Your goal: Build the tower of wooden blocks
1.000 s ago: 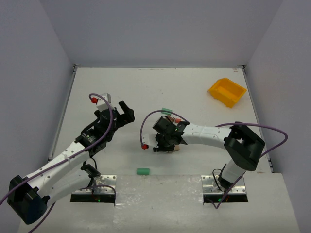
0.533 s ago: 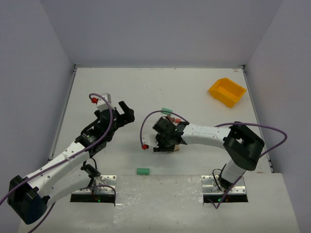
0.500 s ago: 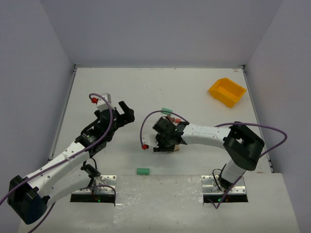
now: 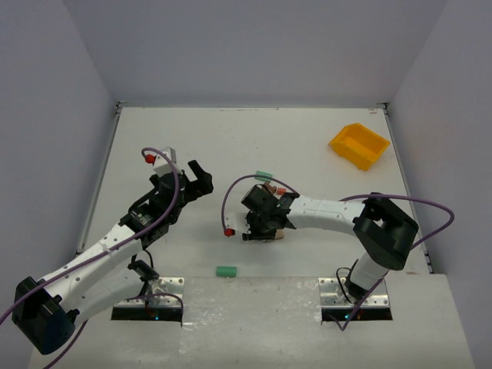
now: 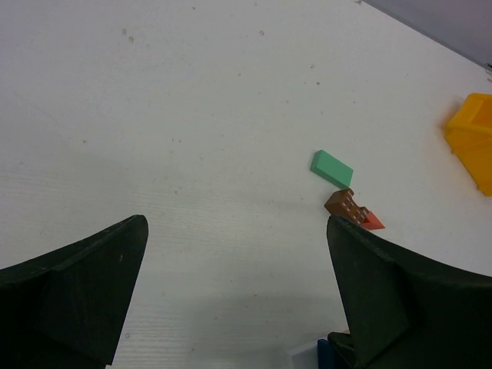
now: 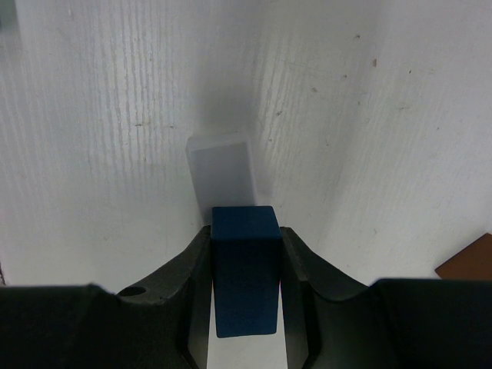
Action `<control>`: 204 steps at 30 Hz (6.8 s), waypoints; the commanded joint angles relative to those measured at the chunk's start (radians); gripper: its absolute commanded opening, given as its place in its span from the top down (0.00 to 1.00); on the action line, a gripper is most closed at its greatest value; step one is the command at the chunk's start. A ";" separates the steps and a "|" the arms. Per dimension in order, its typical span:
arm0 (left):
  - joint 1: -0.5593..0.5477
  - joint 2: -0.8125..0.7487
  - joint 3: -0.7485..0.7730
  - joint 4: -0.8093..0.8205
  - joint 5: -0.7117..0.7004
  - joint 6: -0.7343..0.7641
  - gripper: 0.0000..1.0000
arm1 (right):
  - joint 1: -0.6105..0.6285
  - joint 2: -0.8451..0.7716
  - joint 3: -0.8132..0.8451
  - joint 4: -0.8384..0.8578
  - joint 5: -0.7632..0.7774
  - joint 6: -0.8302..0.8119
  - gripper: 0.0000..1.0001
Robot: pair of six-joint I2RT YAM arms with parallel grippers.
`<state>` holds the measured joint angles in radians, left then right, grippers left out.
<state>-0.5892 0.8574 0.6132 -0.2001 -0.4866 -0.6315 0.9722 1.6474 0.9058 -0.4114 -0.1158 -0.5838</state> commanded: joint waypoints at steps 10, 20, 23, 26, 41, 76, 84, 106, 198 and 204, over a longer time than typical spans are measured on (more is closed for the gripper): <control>0.002 0.008 0.000 0.036 -0.003 0.015 0.00 | 0.008 -0.011 -0.005 0.019 -0.027 -0.010 0.69; 0.002 0.008 0.002 0.037 -0.001 0.017 0.00 | 0.008 -0.009 -0.004 0.020 -0.028 -0.009 0.65; 0.003 0.005 0.003 0.036 -0.003 0.018 0.00 | 0.008 -0.009 -0.004 0.020 -0.026 -0.010 0.61; 0.002 0.003 0.003 0.037 -0.003 0.016 0.00 | 0.008 -0.010 -0.004 0.019 -0.025 -0.009 0.58; 0.003 0.002 0.005 0.034 -0.003 0.016 0.00 | 0.008 -0.017 -0.001 0.013 -0.026 -0.007 0.31; 0.002 0.107 0.018 0.145 0.068 -0.007 0.00 | -0.240 -0.158 0.415 0.161 0.214 0.361 0.01; 0.002 0.194 0.014 0.301 0.106 0.064 0.00 | -0.517 -0.312 0.169 0.311 0.321 0.852 0.01; 0.003 0.296 0.040 0.449 0.190 0.166 0.00 | -0.584 -0.223 -0.031 0.352 0.013 0.869 0.01; 0.005 0.458 -0.033 0.756 0.839 -0.007 0.08 | -0.402 -0.431 -0.357 0.882 -0.354 0.442 0.81; 0.003 0.477 -0.029 0.767 0.864 -0.008 0.27 | -0.400 -0.433 -0.351 0.880 -0.339 0.450 0.81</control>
<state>-0.5892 1.3266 0.5880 0.4932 0.3395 -0.6333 0.5655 1.2354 0.5369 0.4118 -0.4638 -0.1411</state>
